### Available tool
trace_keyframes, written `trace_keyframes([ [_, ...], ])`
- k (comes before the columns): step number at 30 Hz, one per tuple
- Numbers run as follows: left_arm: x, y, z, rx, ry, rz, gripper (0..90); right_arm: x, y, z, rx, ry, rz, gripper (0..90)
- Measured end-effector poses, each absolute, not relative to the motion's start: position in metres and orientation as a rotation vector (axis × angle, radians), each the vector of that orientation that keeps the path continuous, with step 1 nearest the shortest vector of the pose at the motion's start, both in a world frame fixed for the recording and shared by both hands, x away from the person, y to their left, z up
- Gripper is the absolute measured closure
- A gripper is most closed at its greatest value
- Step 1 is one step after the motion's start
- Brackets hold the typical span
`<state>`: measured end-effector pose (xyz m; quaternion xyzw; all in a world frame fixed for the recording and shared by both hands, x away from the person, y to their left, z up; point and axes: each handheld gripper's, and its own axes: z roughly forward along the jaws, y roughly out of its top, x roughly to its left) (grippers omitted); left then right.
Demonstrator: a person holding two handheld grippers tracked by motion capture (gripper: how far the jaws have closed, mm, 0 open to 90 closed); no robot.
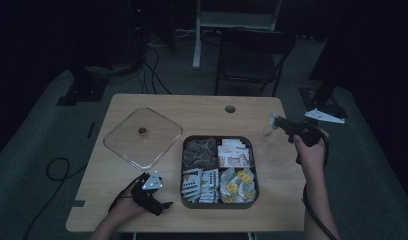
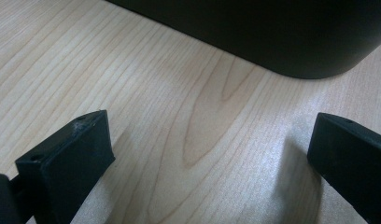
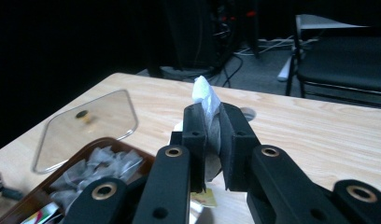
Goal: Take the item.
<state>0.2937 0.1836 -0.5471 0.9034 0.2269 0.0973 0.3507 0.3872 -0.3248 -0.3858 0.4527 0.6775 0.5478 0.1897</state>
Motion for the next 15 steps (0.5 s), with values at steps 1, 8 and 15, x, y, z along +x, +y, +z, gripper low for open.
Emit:
trace_keyframes([
  [1,0.294,0.184,-0.547,2.339,0.587,0.253,0.5,0.389,-0.327,-0.386,1.28,1.898,1.535,81.7],
  [8,0.294,0.184,-0.547,2.339,0.588,0.252,0.5,0.405,-0.342,-0.401,1.368,1.866,1.505,81.7],
  [15,0.294,0.184,-0.547,2.338,0.588,0.251,0.5,0.421,-0.347,-0.419,1.434,1.874,1.449,81.7],
])
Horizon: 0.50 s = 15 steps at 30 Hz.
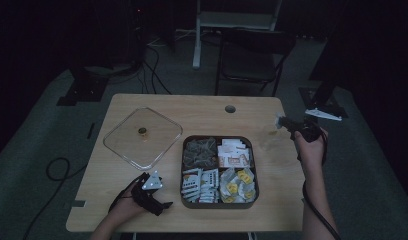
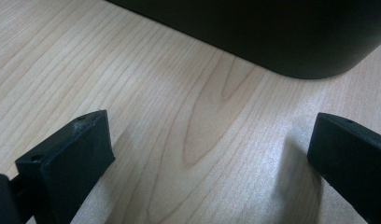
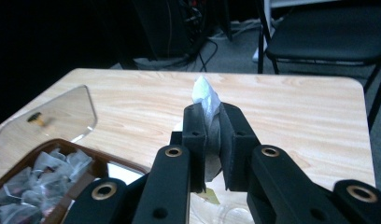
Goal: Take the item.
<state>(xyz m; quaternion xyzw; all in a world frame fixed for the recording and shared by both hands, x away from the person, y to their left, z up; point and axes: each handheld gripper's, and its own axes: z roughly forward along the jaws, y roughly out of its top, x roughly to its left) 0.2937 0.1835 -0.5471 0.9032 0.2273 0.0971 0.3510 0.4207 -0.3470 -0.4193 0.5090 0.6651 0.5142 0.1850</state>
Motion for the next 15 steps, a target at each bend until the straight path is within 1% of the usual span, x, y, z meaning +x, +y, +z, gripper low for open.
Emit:
trace_keyframes([
  [7,0.294,0.184,-0.547,2.338,0.589,0.251,0.5,0.429,-0.348,-0.443,1.501,1.895,1.422,81.7],
  [15,0.294,0.184,-0.547,2.338,0.589,0.251,0.5,0.434,-0.348,-0.456,1.542,1.915,1.411,80.8],
])
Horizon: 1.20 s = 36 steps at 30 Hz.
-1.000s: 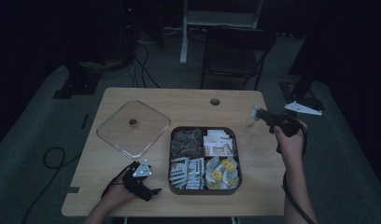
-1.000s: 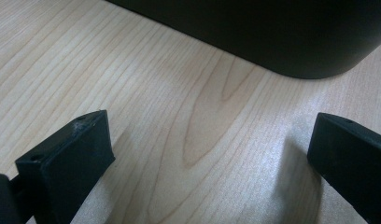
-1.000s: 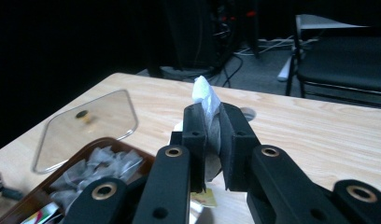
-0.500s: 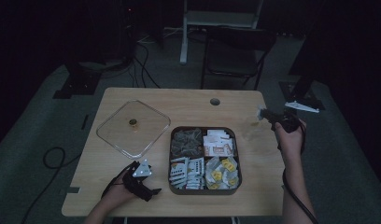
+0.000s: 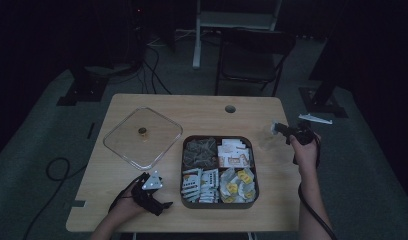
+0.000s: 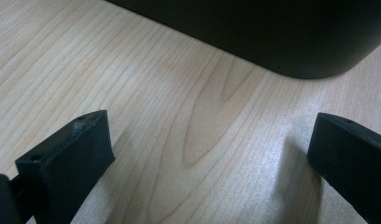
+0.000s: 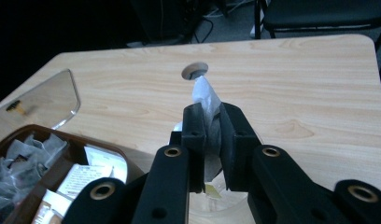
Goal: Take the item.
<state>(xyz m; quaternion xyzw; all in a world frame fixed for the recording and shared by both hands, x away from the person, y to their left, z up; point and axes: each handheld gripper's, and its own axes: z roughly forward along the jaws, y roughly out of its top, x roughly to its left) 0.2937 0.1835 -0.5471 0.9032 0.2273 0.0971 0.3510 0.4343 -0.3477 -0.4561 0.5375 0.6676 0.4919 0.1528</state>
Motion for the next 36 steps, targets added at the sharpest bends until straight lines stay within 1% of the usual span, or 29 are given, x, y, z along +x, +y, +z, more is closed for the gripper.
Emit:
trace_keyframes([
  [2,0.294,0.184,-0.547,2.338,0.589,0.251,0.5,0.435,-0.348,-0.458,1.543,1.913,1.406,79.9],
  [4,0.294,0.184,-0.547,2.339,0.588,0.251,0.5,0.435,-0.348,-0.46,1.555,1.916,1.414,76.1],
  [11,0.294,0.184,-0.547,2.339,0.588,0.252,0.5,0.43,-0.348,-0.458,1.544,1.901,1.409,69.3],
  [18,0.294,0.184,-0.547,2.338,0.589,0.251,0.5,0.424,-0.347,-0.455,1.493,1.9,1.435,55.0],
  [19,0.294,0.184,-0.547,2.338,0.588,0.251,0.5,0.423,-0.347,-0.455,1.484,1.898,1.439,54.0],
  [21,0.294,0.184,-0.547,2.339,0.588,0.252,0.5,0.421,-0.347,-0.456,1.456,1.898,1.431,48.7],
  [29,0.293,0.183,-0.547,2.338,0.593,0.253,0.5,0.41,-0.348,-0.455,1.418,1.865,1.43,42.3],
  [36,0.293,0.183,-0.547,2.338,0.593,0.253,0.5,0.397,-0.344,-0.453,1.345,1.873,1.456,39.9],
])
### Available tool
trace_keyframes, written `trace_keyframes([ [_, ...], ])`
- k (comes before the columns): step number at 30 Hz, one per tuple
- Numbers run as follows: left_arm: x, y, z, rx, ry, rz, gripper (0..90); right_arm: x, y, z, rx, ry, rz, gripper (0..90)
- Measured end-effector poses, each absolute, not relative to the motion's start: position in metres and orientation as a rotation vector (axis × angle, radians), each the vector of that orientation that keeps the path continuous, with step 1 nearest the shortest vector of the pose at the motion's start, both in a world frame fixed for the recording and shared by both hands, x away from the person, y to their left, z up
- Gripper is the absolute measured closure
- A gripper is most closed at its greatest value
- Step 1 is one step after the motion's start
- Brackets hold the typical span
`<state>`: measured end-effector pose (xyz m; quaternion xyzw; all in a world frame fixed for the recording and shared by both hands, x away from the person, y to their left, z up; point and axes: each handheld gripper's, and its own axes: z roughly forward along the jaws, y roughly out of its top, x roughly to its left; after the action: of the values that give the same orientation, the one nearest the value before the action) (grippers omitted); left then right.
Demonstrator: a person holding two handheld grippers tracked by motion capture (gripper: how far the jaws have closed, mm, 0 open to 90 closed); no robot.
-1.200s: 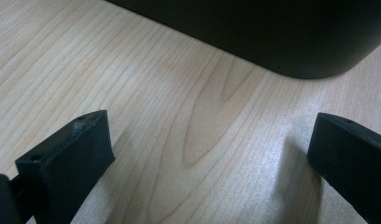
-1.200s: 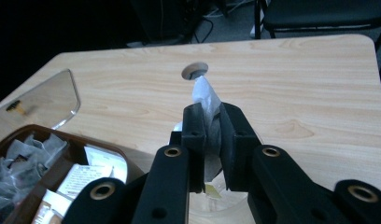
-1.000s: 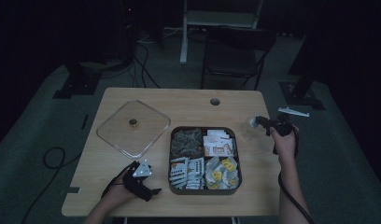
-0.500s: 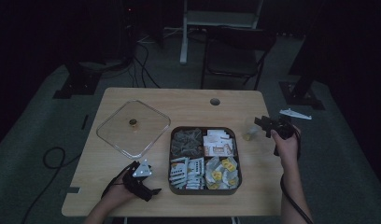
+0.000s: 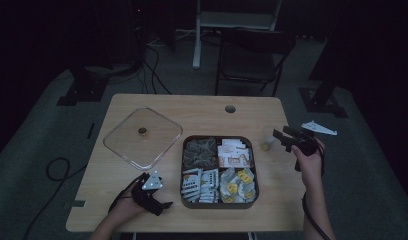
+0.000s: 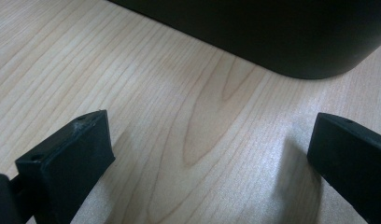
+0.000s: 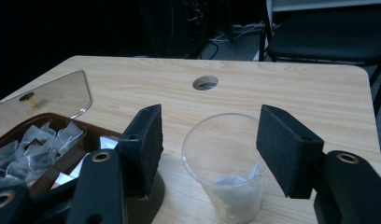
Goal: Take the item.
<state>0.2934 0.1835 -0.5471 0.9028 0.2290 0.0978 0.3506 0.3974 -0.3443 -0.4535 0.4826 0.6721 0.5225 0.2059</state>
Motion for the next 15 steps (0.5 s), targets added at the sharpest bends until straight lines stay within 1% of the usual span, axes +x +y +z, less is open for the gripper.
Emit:
trace_keyframes([
  [6,0.293,0.183,-0.547,2.337,0.593,0.253,0.5,0.387,-0.339,-0.452,1.277,1.903,1.489,37.5],
  [12,0.293,0.183,-0.547,2.338,0.593,0.254,0.5,0.375,-0.332,-0.45,1.202,1.938,1.527,32.9],
  [15,0.293,0.183,-0.547,2.338,0.593,0.254,0.5,0.37,-0.33,-0.452,1.186,1.946,1.543,32.3],
])
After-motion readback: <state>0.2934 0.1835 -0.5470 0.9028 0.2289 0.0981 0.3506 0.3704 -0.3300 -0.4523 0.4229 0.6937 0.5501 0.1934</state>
